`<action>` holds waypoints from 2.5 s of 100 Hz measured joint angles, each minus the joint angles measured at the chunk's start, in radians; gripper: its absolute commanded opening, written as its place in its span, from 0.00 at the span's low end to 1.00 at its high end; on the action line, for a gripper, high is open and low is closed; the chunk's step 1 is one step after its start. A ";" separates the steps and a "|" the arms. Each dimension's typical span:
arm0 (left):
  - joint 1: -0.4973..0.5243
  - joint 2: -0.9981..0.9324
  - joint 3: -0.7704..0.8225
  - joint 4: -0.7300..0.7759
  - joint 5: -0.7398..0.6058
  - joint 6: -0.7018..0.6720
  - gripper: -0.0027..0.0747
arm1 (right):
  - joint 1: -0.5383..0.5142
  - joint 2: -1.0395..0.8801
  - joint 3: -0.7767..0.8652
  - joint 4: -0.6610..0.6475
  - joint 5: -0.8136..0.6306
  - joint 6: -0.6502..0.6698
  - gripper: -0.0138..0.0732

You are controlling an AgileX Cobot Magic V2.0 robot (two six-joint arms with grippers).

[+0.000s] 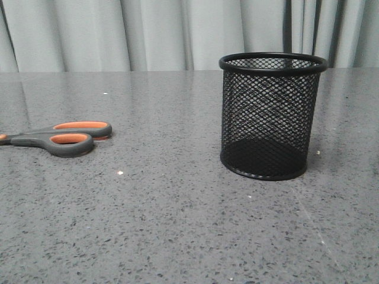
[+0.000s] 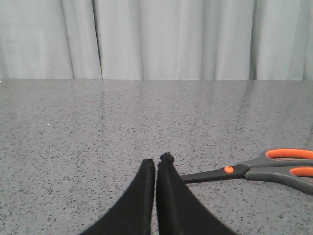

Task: Put scissors into bucket

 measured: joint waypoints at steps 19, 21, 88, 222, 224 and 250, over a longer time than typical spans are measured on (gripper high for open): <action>0.000 0.000 0.000 0.000 0.000 0.000 0.01 | 0.000 0.000 0.000 0.000 0.000 0.000 0.11; 0.000 0.000 0.000 0.000 0.000 0.000 0.01 | 0.000 0.000 0.000 0.000 0.000 0.000 0.11; 0.000 0.000 0.000 0.000 0.000 0.000 0.01 | 0.000 0.000 0.000 -0.001 -0.017 0.000 0.11; 0.000 0.000 -0.005 -0.626 -0.036 0.000 0.01 | 0.000 0.000 -0.021 0.518 -0.184 0.000 0.11; 0.000 0.000 -0.010 -0.631 -0.030 0.000 0.01 | 0.000 0.000 -0.033 0.518 -0.168 0.000 0.11; 0.000 0.092 -0.298 -0.496 0.159 0.011 0.01 | 0.000 0.117 -0.321 0.395 0.043 0.000 0.11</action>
